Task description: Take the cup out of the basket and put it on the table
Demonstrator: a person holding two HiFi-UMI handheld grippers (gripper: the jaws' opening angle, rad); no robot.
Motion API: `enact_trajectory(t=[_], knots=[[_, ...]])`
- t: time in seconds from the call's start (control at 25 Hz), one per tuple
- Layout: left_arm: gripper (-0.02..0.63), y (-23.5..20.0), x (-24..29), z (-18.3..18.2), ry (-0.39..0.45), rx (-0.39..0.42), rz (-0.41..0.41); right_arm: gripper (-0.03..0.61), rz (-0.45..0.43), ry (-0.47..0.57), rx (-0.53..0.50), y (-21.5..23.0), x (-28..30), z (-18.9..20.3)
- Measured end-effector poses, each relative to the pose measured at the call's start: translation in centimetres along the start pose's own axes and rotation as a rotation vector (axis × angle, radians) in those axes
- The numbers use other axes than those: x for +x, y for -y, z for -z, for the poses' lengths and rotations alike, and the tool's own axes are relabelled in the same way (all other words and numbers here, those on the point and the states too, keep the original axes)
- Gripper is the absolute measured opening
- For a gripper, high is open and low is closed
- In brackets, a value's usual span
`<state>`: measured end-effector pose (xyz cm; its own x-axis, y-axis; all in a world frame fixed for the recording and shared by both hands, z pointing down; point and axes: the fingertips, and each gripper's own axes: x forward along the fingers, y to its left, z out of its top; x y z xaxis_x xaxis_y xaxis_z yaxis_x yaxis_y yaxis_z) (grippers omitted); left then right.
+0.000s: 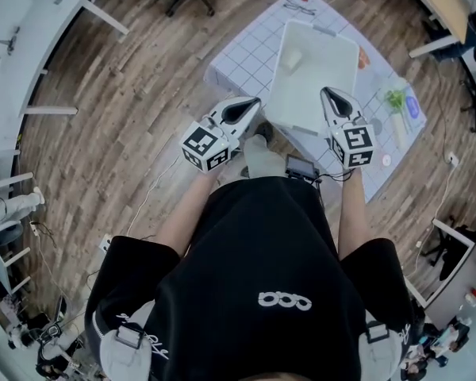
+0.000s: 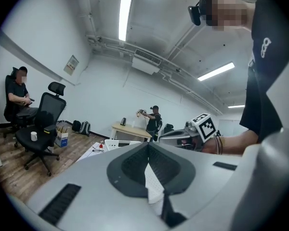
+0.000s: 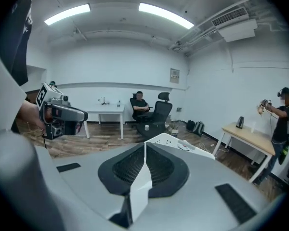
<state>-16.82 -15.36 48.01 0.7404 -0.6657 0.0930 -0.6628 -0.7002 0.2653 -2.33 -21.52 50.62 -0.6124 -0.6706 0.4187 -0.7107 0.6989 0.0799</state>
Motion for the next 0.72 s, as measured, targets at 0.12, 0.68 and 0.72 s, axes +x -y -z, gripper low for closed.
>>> enact_trajectory(t=[0.12,0.68,0.72], knots=[[0.008,-2.5,1.9,-1.4,-0.011,0.005,0.006,0.026,-0.029,-0.054,-0.001,2.5,4.7,0.0],[0.008,-7.6,8.4,-2.2,-0.087,-0.036,0.041,0.083,-0.226,-0.445,-0.046,7.4,22.2,12.5],[0.008,-7.5,8.9,-2.1,-0.094,-0.037,0.051,0.102,-0.243,-0.447,-0.039,7.6,23.0,13.2]])
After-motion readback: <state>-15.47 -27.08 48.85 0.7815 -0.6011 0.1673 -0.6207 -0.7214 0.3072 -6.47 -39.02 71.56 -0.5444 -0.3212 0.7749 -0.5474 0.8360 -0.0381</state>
